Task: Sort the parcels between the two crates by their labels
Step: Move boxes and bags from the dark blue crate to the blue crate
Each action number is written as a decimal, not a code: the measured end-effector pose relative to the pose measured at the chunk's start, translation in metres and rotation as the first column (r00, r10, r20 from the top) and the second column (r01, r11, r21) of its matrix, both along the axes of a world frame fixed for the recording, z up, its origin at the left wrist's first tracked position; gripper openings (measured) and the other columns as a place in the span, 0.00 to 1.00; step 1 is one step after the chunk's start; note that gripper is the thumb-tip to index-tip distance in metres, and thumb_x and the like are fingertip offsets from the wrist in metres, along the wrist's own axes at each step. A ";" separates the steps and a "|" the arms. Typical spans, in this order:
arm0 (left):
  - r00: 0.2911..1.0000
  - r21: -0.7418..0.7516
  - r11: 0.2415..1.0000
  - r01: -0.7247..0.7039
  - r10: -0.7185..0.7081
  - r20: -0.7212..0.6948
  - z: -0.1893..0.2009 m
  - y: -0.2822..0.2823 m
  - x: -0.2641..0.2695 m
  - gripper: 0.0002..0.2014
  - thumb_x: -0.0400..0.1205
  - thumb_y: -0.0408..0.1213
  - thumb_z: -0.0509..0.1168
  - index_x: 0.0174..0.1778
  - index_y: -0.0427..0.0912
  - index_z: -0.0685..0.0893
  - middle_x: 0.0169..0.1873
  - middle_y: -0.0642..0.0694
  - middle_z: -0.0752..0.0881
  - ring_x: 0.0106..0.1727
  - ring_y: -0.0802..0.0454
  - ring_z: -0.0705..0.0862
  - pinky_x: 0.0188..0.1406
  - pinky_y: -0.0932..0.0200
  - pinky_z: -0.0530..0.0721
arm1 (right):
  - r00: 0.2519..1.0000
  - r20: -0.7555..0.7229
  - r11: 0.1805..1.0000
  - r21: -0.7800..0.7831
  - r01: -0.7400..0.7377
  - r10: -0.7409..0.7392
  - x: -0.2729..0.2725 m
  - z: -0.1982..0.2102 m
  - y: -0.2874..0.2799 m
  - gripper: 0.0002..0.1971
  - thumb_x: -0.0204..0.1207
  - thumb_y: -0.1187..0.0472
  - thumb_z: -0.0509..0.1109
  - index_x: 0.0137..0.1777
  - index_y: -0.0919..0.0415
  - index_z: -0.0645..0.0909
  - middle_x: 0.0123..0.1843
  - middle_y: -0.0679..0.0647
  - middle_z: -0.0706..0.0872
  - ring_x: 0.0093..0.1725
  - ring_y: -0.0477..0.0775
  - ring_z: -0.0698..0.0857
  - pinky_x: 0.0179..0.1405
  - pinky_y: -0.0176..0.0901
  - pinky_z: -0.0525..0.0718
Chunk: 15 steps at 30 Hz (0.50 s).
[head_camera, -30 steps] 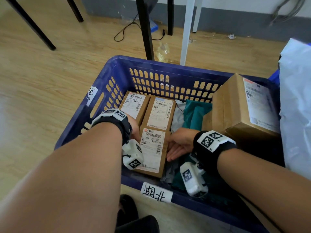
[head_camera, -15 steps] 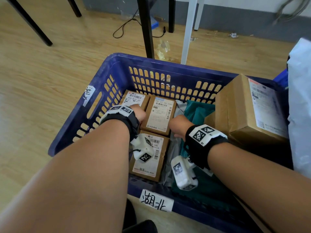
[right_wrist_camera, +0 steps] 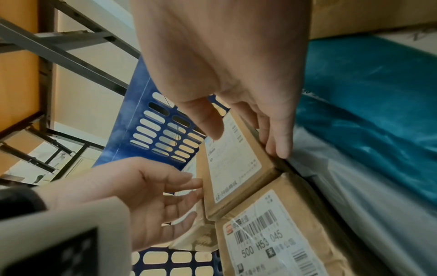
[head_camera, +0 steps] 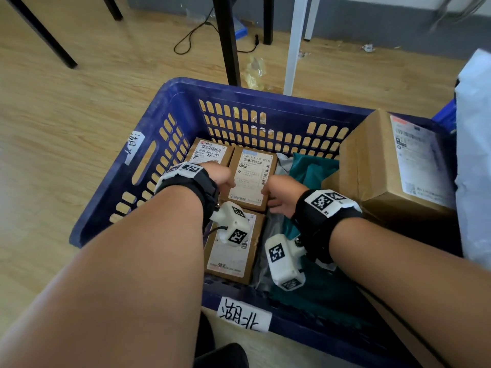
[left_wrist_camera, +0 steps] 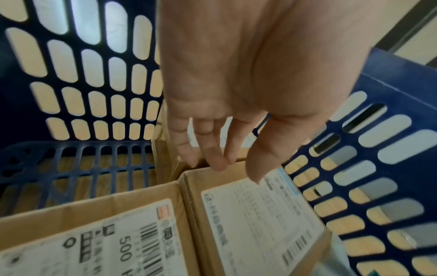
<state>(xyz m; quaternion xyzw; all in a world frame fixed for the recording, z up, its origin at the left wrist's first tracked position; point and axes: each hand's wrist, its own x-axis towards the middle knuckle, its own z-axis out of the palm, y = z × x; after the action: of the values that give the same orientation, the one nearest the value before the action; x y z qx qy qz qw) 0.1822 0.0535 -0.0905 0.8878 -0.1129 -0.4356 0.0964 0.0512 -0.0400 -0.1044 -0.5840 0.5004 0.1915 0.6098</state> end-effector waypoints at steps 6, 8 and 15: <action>0.957 -0.210 0.938 -0.275 0.247 -0.150 0.007 0.007 0.003 0.07 0.69 0.37 0.70 0.40 0.40 0.81 0.42 0.40 0.84 0.48 0.43 0.83 0.63 0.48 0.81 | 0.996 0.038 0.995 0.073 0.073 -0.076 -0.005 0.011 -0.002 0.23 0.81 0.71 0.61 0.76 0.69 0.67 0.73 0.62 0.76 0.70 0.59 0.76 0.74 0.54 0.74; 0.930 -0.261 0.900 -0.349 0.296 -0.219 0.013 0.008 0.001 0.09 0.69 0.35 0.70 0.44 0.39 0.83 0.45 0.40 0.87 0.48 0.42 0.85 0.63 0.44 0.82 | 0.995 0.083 0.998 0.036 0.051 -0.054 -0.008 0.017 -0.002 0.22 0.82 0.71 0.58 0.76 0.73 0.67 0.63 0.66 0.80 0.59 0.57 0.77 0.72 0.59 0.75; 0.930 -0.287 0.899 -0.332 0.261 -0.258 0.038 0.021 0.000 0.26 0.68 0.56 0.76 0.58 0.47 0.84 0.52 0.47 0.89 0.54 0.48 0.87 0.59 0.49 0.83 | 0.970 0.185 0.988 0.046 0.150 -0.156 -0.009 0.049 -0.001 0.16 0.77 0.72 0.59 0.63 0.68 0.78 0.44 0.60 0.84 0.40 0.56 0.81 0.58 0.61 0.86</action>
<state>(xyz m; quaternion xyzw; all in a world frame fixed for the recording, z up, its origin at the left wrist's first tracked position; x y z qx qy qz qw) 0.1821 0.0743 -0.0522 0.8144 -0.0351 -0.4835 0.3189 0.0424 -0.0411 -0.0554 -0.5494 0.4809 0.0960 0.6765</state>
